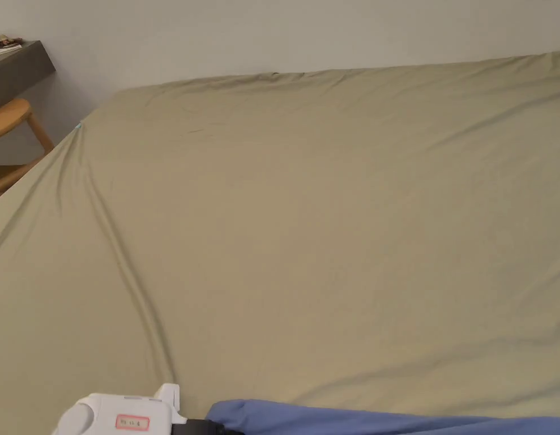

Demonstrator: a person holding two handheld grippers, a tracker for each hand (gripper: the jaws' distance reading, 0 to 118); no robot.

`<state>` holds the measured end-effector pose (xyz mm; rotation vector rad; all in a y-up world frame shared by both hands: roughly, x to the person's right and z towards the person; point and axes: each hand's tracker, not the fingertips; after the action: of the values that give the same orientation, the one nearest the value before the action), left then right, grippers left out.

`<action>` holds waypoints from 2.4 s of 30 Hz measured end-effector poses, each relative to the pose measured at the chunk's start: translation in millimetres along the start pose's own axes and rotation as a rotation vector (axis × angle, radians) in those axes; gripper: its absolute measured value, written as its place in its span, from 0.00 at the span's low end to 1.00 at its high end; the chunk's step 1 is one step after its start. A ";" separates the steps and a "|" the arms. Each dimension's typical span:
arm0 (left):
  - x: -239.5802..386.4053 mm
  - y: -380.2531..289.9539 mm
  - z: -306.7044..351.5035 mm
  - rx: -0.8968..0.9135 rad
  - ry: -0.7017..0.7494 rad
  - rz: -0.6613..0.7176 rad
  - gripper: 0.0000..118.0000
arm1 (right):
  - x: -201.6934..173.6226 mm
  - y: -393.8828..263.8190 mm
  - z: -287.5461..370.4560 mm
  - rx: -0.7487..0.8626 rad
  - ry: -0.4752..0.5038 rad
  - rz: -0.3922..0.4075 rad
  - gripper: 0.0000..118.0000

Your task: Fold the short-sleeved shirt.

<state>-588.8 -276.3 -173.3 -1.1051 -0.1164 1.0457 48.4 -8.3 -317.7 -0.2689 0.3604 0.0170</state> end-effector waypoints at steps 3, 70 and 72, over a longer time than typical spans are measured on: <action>8.1 16.7 36.3 0.080 0.041 0.018 0.05 | -4.3 -0.7 -2.4 -0.004 0.015 -0.007 0.01; 113.3 -53.1 -23.1 0.158 -0.012 -0.098 0.10 | 51.6 -49.1 3.7 -0.098 0.121 -0.089 0.01; 82.7 -41.0 -28.9 0.106 -0.088 0.007 0.82 | 42.6 -48.5 2.8 -0.106 0.113 -0.075 0.01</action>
<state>-501.9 -236.9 -188.8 -0.9649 -0.1263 1.0950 92.3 -55.8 -317.7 -0.3889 0.4620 -0.0533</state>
